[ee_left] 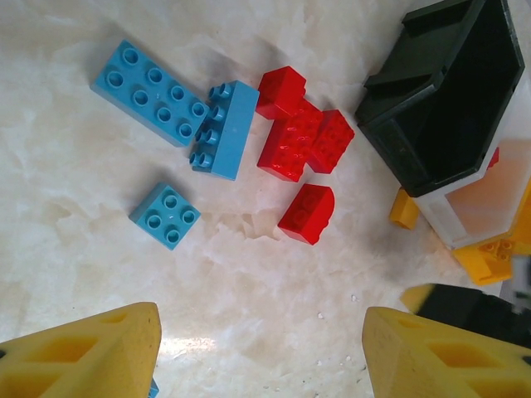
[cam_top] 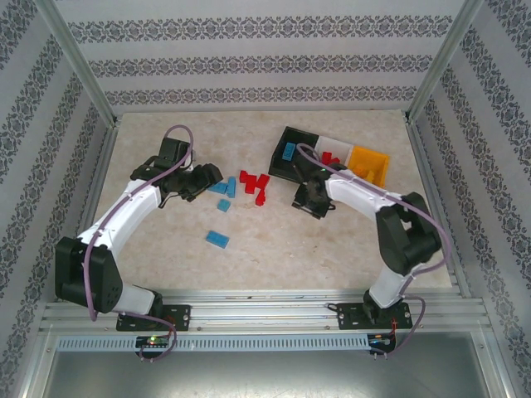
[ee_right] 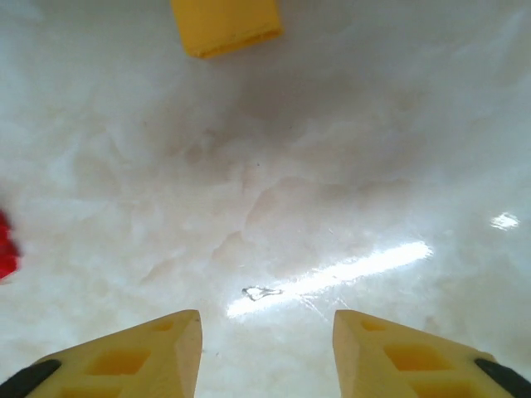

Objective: Sort the legos into containers by color

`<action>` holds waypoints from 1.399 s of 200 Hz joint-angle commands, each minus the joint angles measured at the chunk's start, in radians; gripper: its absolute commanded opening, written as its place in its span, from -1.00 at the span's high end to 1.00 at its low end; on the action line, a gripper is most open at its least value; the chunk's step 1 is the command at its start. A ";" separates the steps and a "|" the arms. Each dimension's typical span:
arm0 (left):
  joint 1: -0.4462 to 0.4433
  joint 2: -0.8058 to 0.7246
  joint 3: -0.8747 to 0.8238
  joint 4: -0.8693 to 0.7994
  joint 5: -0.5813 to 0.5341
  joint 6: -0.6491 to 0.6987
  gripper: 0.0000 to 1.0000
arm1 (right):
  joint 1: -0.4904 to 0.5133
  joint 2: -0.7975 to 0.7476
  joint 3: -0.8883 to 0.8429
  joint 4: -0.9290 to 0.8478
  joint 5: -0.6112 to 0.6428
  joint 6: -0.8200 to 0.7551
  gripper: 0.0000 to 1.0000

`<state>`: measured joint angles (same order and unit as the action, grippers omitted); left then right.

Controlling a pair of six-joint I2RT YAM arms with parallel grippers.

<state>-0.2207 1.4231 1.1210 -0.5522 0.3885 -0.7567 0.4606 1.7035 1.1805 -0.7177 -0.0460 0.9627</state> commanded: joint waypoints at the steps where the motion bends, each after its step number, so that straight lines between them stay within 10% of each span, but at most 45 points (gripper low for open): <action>1: 0.006 0.015 -0.018 0.034 0.004 -0.010 -0.32 | -0.051 0.033 0.017 -0.003 -0.080 -0.096 -0.08; 129: 0.033 -0.004 -0.040 -0.006 0.020 0.023 -0.33 | -0.133 0.432 0.305 0.026 -0.020 -0.287 -0.17; 280: 0.066 0.017 -0.052 0.048 0.067 -0.019 -0.33 | -0.148 0.369 0.336 0.030 0.070 -0.281 -0.14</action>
<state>-0.1738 1.4410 1.0897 -0.5308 0.4389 -0.7654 0.3161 2.0857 1.5322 -0.7460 -0.0326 0.6991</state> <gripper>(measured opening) 0.665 0.573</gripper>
